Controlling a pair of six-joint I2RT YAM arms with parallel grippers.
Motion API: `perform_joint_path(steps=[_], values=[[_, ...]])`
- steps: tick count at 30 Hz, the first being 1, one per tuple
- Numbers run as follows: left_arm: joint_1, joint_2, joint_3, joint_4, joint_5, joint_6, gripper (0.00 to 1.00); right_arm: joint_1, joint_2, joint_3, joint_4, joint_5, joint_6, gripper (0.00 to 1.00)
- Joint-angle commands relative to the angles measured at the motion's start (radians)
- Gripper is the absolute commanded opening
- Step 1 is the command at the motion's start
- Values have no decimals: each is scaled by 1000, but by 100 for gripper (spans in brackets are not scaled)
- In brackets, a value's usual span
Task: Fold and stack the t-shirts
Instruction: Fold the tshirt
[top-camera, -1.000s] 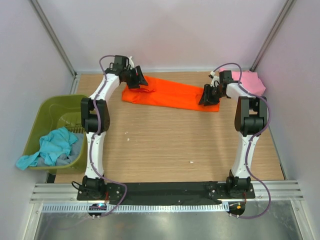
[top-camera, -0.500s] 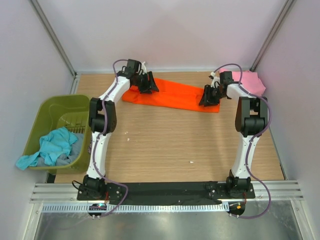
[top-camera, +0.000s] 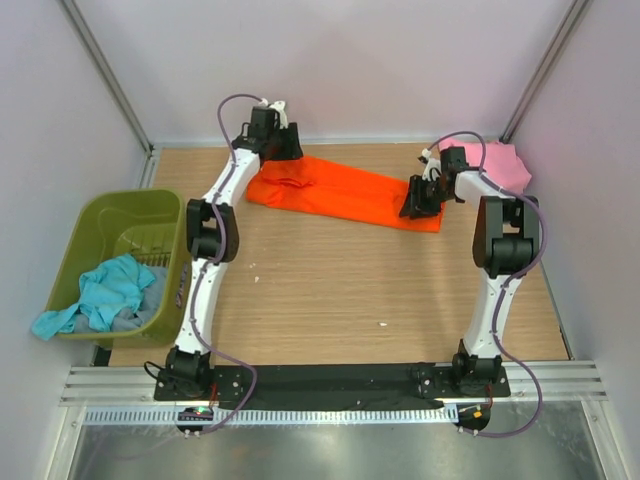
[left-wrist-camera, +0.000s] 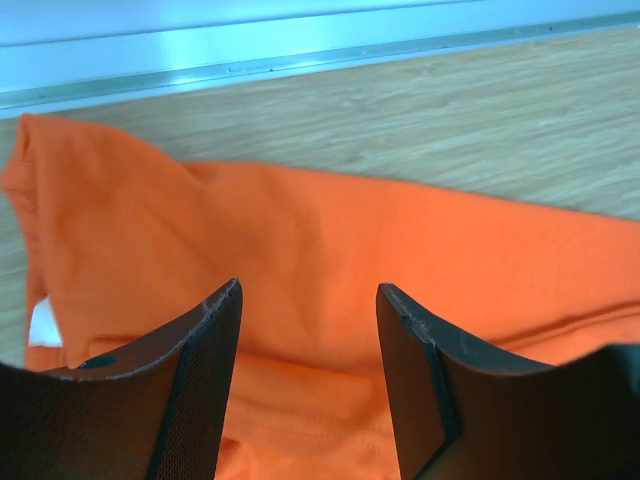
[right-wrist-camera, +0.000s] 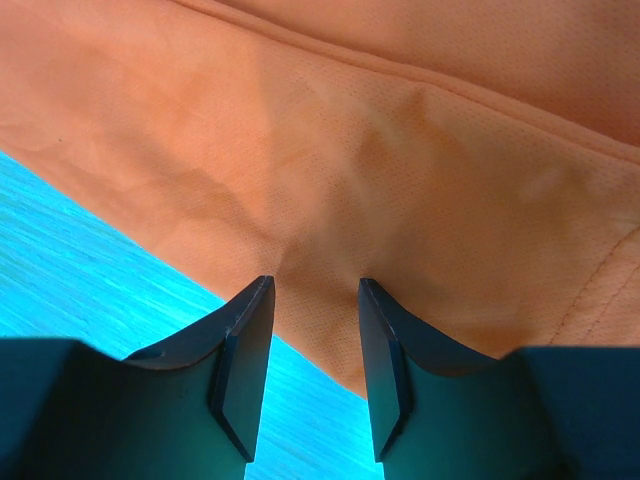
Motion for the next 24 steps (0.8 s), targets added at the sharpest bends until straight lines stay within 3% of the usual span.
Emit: perform_joint_path(steps=[1, 6, 10, 19, 24], values=[[-7, -207, -54, -24, -11, 31, 58, -7, -43, -37, -57, 46, -26, 46], [-5, -409, -425, -98, 147, -143, 52, -7, -17, -19, -57, 34, -13, 45], [-11, -495, -587, -99, 201, -173, 49, -7, -24, 64, -50, 26, -20, 46], [1, -413, -570, -115, 147, -69, 47, -4, -101, 244, -207, 32, -133, 46], [10, -371, -538, -125, 110, -26, 46, -4, 11, 366, -220, 37, -93, 47]])
